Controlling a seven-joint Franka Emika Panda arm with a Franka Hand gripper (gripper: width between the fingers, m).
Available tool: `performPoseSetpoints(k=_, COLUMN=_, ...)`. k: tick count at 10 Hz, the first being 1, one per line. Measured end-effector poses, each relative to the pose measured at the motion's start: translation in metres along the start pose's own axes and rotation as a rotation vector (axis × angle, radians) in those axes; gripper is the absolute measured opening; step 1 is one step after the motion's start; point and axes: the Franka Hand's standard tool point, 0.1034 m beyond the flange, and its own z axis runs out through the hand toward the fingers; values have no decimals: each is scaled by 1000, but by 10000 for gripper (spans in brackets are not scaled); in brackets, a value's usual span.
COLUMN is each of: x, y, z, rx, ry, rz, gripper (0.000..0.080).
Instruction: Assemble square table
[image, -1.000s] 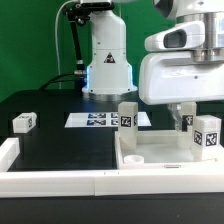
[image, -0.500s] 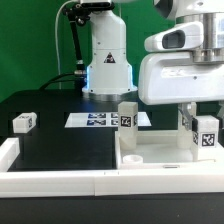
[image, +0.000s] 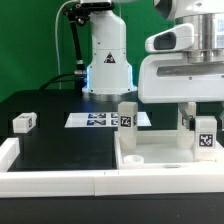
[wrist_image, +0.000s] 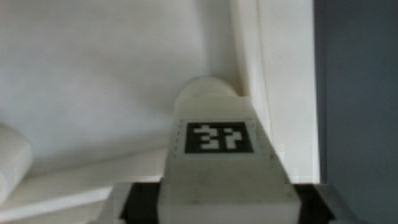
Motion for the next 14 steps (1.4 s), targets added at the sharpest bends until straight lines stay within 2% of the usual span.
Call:
performPoseSetpoints(k=3, x=0, y=1, z=0, rx=3, ry=1, rz=332, gripper=291)
performPoseSetpoints(k=6, x=-1, y=1, z=1, rx=-8, ry=-10, rz=629, gripper=291)
performPoseSetpoints(k=8, x=0, y=2, z=1, rx=-3, ry=-18, rz=784, gripper=291)
performPoseSetpoints(k=14, x=-1, y=1, z=1, rx=13, ry=-43, rz=1039, gripper=292)
